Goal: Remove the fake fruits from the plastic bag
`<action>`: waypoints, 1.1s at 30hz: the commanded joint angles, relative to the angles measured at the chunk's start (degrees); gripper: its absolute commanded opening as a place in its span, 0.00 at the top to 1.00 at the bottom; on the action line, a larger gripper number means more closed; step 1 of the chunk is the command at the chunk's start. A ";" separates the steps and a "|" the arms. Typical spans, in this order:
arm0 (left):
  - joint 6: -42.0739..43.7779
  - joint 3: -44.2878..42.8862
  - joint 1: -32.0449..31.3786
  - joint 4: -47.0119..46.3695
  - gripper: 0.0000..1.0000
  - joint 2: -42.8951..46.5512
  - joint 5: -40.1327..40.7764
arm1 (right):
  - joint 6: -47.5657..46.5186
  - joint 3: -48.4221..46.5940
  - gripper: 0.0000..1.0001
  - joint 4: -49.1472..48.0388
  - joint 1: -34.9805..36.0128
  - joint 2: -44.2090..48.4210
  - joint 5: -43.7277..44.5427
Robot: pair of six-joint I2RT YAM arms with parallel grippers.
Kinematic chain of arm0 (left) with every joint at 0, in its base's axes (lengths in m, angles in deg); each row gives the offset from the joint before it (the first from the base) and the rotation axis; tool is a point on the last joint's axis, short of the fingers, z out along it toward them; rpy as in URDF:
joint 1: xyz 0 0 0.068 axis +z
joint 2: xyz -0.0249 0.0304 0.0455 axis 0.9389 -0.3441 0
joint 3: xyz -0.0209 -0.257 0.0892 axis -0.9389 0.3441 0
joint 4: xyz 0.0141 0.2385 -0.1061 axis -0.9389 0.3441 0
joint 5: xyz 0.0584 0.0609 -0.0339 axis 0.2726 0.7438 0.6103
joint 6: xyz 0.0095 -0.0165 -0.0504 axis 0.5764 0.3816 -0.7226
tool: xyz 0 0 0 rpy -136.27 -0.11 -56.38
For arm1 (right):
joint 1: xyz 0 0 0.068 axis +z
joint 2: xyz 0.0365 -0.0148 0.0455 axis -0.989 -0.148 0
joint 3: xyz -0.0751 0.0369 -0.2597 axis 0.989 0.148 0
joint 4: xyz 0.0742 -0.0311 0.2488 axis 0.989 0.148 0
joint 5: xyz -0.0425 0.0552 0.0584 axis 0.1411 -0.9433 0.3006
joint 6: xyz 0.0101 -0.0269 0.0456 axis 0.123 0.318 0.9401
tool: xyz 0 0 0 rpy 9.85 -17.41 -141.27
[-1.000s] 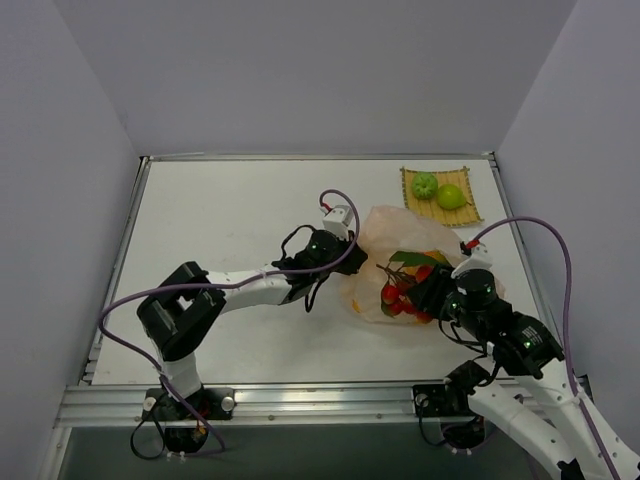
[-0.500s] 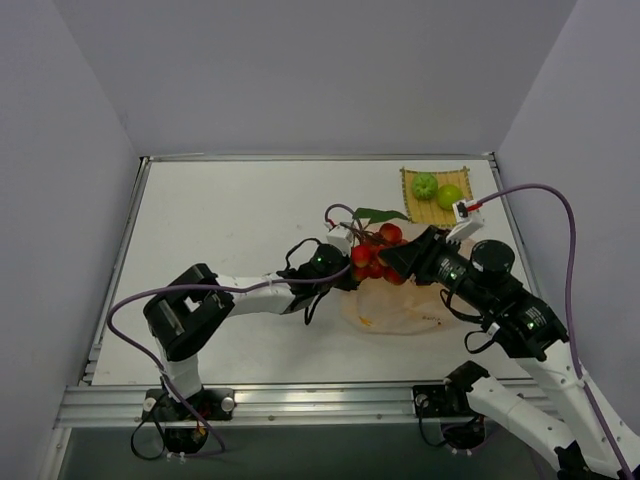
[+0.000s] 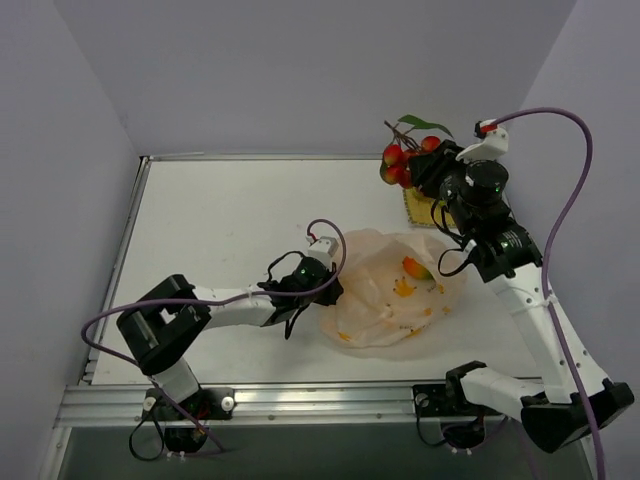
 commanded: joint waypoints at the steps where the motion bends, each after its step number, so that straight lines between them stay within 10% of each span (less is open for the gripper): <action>1: 2.33 -0.58 -0.09 3.27 0.98 4.64 3.15 | -3.64 2.67 0.96 -5.31 -7.23 -3.89 3.14; 9: 3.65 -1.81 0.00 6.44 0.98 5.09 4.03 | -3.47 8.56 0.96 -13.92 -18.49 -16.72 -3.01; 33: 7.25 -6.03 0.79 8.28 0.98 3.50 2.10 | -4.61 9.53 0.90 -22.10 -23.07 -38.61 -6.80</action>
